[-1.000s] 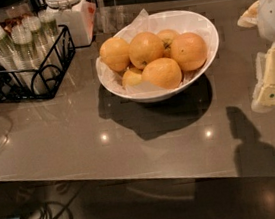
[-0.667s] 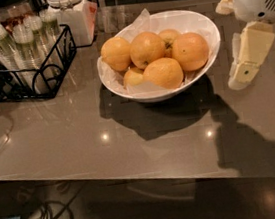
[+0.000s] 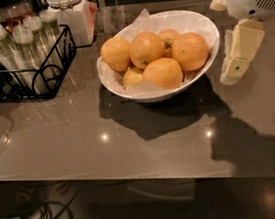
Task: Pick orange from white bowl
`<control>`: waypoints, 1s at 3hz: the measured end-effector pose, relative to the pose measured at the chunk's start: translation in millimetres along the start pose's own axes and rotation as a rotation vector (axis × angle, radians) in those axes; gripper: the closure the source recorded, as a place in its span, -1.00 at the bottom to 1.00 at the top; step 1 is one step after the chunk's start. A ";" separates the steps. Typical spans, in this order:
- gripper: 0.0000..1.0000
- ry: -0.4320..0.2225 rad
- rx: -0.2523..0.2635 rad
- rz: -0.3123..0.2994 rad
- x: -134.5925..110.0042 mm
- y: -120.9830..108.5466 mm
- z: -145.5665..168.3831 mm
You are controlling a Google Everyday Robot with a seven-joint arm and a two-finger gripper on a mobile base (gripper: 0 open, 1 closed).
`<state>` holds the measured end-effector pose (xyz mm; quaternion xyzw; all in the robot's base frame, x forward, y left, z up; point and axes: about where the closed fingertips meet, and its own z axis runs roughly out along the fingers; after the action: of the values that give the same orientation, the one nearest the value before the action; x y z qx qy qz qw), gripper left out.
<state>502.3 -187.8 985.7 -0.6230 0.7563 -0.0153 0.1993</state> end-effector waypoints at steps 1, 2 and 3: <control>-1.00 -0.054 -0.013 -0.040 -22.4 -26.6 17.5; -1.00 -0.057 -0.004 -0.038 -23.2 -28.5 16.1; -1.00 -0.064 0.001 0.003 -17.3 -29.7 18.6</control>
Offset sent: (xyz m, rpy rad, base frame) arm 0.0276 0.0159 -0.0027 0.0321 -0.0058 0.0462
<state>538.6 -173.8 981.5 -0.6217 0.7506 0.0047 0.2238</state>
